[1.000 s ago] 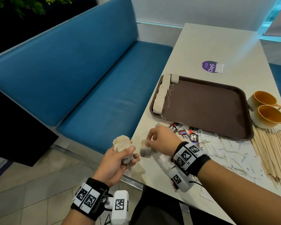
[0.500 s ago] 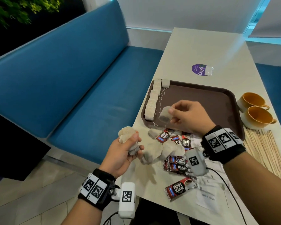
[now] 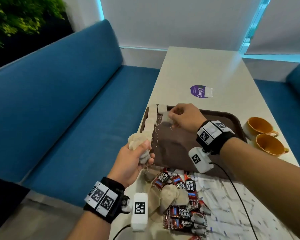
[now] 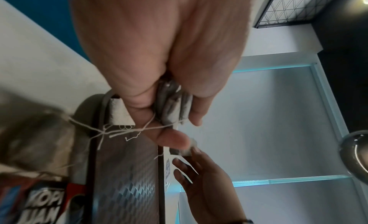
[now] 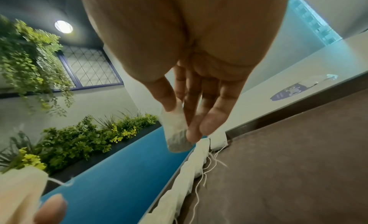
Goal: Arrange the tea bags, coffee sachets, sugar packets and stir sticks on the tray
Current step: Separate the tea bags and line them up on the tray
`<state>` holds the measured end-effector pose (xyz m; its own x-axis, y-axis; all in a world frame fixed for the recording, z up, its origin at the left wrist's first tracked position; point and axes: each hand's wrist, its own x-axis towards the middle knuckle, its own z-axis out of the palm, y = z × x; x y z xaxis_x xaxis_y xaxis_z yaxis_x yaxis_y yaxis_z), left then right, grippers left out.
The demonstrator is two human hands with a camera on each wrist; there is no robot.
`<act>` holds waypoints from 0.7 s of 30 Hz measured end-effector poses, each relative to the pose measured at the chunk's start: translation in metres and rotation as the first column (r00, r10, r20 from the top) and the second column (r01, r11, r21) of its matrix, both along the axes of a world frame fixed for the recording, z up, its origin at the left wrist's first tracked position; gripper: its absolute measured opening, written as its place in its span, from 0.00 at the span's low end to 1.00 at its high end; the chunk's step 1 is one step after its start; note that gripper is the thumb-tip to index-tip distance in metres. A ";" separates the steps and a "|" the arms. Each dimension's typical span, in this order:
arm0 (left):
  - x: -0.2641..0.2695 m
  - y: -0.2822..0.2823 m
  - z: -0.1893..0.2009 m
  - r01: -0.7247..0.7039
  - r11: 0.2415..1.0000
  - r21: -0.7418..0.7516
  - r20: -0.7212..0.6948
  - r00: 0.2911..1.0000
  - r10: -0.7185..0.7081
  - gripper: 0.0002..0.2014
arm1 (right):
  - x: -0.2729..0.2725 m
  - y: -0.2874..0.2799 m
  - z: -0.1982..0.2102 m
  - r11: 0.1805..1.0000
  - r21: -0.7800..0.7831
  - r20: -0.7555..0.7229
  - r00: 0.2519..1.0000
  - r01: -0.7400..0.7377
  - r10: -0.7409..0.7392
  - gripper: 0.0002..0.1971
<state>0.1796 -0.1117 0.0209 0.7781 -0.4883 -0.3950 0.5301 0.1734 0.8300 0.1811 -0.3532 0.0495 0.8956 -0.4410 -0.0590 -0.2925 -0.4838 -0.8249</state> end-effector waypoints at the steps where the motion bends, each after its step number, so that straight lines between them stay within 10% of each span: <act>1: 0.004 -0.004 -0.001 -0.001 1.000 0.003 0.003 1.000 0.001 0.10 | 0.009 -0.003 -0.002 0.999 0.028 -0.031 0.999 -0.042 0.043 0.05; 8: 0.016 -0.020 -0.013 0.009 1.000 0.002 0.004 1.000 -0.009 0.12 | 0.059 -0.014 -0.021 0.978 0.133 -0.290 0.937 -0.161 0.193 0.02; 21: 0.014 -0.013 -0.015 0.016 1.000 -0.003 -0.003 1.000 -0.016 0.13 | 0.096 -0.038 -0.059 0.975 0.084 -0.214 0.959 0.206 -0.184 0.05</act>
